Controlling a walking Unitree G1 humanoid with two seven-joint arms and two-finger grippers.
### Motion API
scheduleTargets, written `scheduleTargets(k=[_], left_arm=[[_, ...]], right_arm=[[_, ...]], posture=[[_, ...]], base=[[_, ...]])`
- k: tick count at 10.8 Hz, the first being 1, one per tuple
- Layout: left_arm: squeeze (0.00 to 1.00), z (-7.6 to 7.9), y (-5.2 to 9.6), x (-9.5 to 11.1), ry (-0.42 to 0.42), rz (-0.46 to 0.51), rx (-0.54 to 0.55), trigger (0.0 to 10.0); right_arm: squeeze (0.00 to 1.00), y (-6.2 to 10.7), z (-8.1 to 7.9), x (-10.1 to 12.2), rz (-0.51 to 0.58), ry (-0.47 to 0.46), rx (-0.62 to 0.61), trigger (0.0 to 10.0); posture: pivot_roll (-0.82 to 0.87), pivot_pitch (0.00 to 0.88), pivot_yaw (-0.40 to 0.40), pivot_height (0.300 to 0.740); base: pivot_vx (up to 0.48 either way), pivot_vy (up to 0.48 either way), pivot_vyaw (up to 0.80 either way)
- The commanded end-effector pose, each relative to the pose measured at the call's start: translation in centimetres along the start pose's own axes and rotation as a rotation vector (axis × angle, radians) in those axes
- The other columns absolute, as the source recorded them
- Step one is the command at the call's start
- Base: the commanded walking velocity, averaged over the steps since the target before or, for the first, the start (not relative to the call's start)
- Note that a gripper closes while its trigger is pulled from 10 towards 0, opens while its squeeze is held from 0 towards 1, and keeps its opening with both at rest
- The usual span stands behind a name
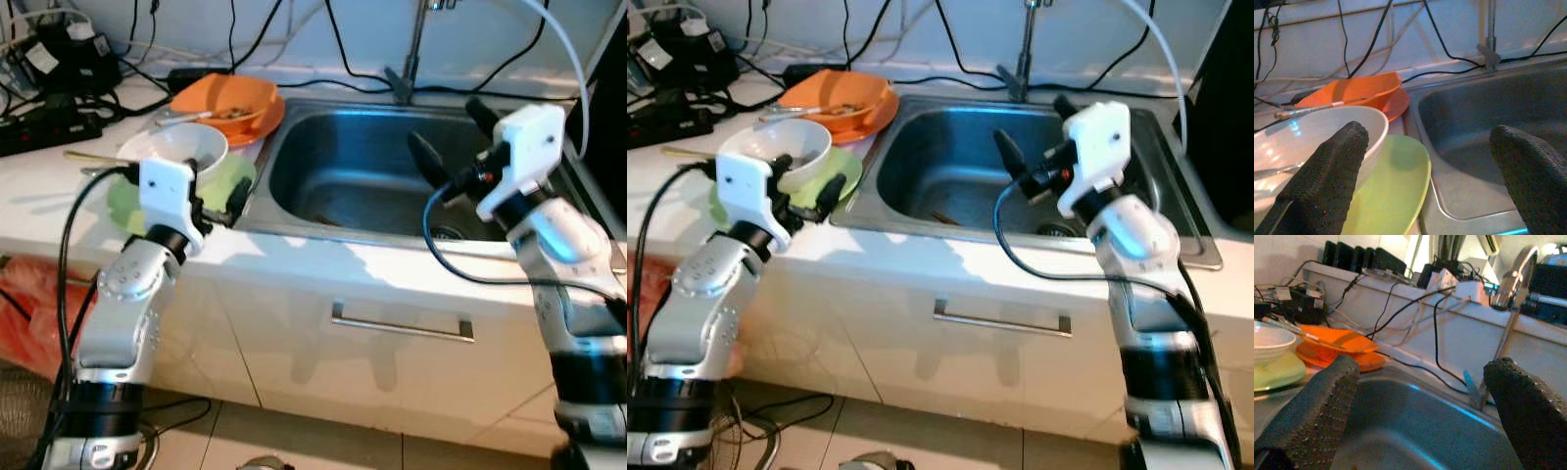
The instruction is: Kitchen organization
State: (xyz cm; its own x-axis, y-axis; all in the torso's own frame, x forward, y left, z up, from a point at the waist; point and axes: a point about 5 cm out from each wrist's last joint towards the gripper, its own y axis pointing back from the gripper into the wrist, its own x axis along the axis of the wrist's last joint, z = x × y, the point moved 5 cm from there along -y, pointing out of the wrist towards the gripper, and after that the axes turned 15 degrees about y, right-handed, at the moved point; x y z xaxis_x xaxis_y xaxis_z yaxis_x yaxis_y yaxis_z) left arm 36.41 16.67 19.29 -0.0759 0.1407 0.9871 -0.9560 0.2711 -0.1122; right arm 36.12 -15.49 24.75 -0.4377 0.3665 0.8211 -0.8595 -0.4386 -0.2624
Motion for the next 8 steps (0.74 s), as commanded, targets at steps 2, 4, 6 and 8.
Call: scheduleTargets(k=[2, 4, 6, 8], left_arm=[[0.0, 1.4, -0.2, -0.8, -0.023, 0.013, 0.01, 10.0], [0.0, 2.1, -0.7, -0.1, -0.027, 0.078, 0.039, 10.0], [0.0, 2.0, -1.0, -0.2, 0.023, 0.108, 0.09, 10.0], [0.0, 1.2, -1.4, 1.5, 0.028, 0.18, 0.154, 10.0]], right_arm=[[0.82, 0.8, 0.6, 0.0, -0.03, 0.001, -0.046, 10.0], [0.81, 1.0, 1.1, -0.7, -0.056, 0.001, -0.063, 10.0], [0.82, 0.3, 0.3, -0.4, -0.048, 0.019, -0.012, 10.0], [0.67, -1.2, 0.3, -0.1, -0.022, 0.02, -0.022, 10.0]], posture=[[0.13, 0.0, 0.019, 0.74], [0.13, 0.0, -0.014, 0.74], [0.12, 0.0, -0.025, 0.74], [0.16, 0.0, 0.003, 0.74]], base=[[0.0, 0.0, 0.0], [0.0, 0.0, 0.0], [0.0, 0.0, 0.0], [0.0, 0.0, 0.0]])
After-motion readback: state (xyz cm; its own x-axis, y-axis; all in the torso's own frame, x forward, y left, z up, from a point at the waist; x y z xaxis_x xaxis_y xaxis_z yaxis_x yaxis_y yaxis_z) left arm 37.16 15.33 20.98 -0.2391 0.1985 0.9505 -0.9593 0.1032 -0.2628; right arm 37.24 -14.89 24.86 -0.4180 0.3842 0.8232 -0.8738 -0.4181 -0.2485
